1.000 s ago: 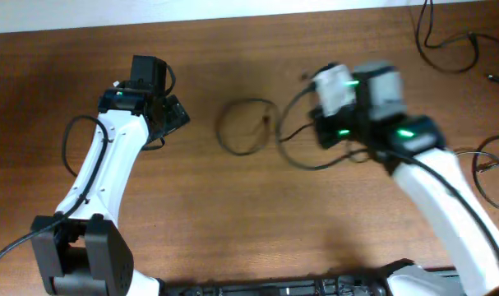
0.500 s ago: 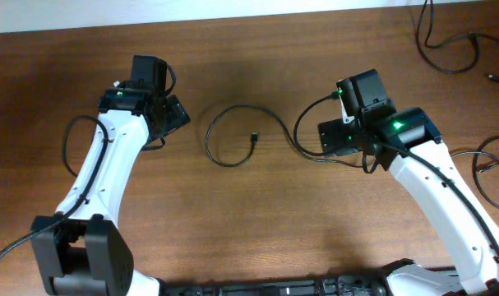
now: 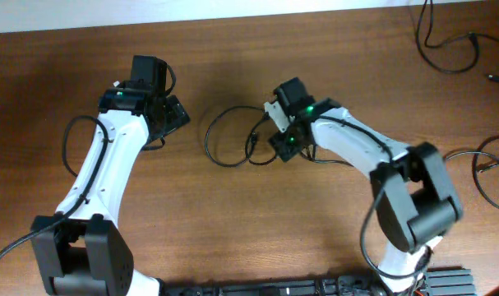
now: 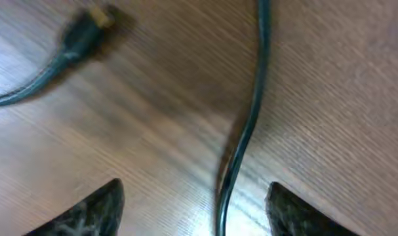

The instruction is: Untangle cables

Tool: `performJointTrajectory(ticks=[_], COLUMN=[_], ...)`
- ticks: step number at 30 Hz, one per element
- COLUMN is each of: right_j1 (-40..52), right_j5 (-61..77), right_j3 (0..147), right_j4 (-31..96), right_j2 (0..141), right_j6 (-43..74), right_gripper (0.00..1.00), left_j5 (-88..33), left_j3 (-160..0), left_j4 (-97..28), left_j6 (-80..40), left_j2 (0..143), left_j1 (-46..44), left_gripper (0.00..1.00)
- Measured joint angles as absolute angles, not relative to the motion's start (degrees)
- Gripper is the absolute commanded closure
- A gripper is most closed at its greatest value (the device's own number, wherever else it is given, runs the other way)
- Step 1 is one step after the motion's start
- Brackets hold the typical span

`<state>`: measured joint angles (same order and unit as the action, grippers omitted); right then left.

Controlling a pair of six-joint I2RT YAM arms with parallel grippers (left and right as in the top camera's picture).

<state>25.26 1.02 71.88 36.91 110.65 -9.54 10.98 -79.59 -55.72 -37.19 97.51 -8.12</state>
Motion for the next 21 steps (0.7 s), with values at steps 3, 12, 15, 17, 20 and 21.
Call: performJointTrajectory(ticks=[3,12,15,17,20,21], right_j1=[25.2,14.3,7.8,3.5,-3.6,-6.3], right_j5=[-2.7,-0.4,-0.4,-0.4,-0.4,-0.2], right_j3=[71.9,95.3,104.5,104.5,104.4,104.1], right_j4=[35.2,57.0,57.6,56.1,55.3,54.3], right_j2=[112.9,110.3,99.9,99.0,100.1,101.1], right_j6=[-9.9,-8.9,-9.7,-9.6,-8.1,-5.8], right_gripper=[0.96,0.96,0.96,0.96,0.96,0.96], left_j5=[11.0,11.0,11.0,11.0,11.0,11.0], left_j3=[-79.6,-79.6,-79.6,-79.6,-79.6,-79.6], left_j4=[-55.7,-55.8,-55.7,-55.7,-55.7,-55.7], left_j6=[-37.2,-37.2,-37.2,-37.2,-37.2,-37.2], left_j2=[97.5,97.5,97.5,97.5,97.5,97.5], left_j1=[-8.1,-8.1,-8.1,-8.1,-8.1,-8.1], left_gripper=[0.01,0.01,0.01,0.01,0.01,0.01])
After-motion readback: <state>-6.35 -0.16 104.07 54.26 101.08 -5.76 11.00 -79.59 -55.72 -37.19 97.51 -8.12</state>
